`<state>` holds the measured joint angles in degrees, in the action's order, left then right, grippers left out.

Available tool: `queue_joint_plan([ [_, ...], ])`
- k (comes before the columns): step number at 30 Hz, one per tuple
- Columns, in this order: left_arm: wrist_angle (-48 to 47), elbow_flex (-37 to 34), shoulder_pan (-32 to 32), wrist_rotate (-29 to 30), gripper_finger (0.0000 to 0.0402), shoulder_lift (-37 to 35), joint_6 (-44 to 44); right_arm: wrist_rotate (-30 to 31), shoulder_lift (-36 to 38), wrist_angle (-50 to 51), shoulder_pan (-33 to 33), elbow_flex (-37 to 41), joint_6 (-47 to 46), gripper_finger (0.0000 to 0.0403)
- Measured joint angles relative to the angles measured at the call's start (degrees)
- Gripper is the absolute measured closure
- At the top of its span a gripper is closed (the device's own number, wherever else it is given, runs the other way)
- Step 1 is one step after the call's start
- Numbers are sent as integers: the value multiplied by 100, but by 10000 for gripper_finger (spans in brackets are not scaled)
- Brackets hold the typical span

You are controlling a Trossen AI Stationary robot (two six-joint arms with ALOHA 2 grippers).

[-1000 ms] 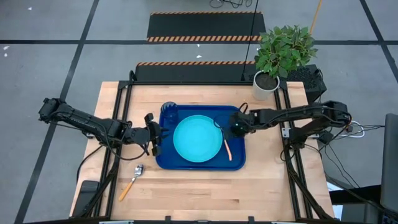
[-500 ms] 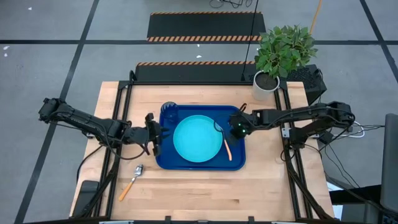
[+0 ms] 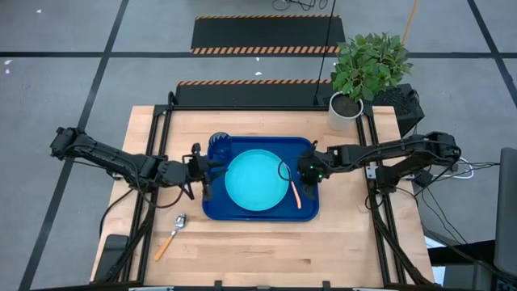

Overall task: Pick and place plate/cup/fork/spoon on tray
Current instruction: Put the orange fork beside the light blue plate

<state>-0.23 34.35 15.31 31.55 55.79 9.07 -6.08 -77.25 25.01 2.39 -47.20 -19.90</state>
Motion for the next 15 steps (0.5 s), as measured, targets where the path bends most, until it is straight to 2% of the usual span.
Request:
queue_joint_plan([
  [4, 12, 0, 0, 0, 300, 0, -265, -21, 0, -55, -62, 0, 424, 279],
  [7, 100, 0, 0, 1, 300, 0, -334, -116, 0, -166, -140, 0, 660, 276],
  [10, 250, 0, 0, 4, 300, 0, -340, -117, 0, -254, -192, 0, 756, 305],
  [13, 402, 0, 0, 4, 300, 0, -398, -119, 0, -258, -245, 0, 888, 366],
  [15, 535, 0, 0, 4, 300, 0, -545, -31, -24, -255, -311, 0, 1069, 392],
])
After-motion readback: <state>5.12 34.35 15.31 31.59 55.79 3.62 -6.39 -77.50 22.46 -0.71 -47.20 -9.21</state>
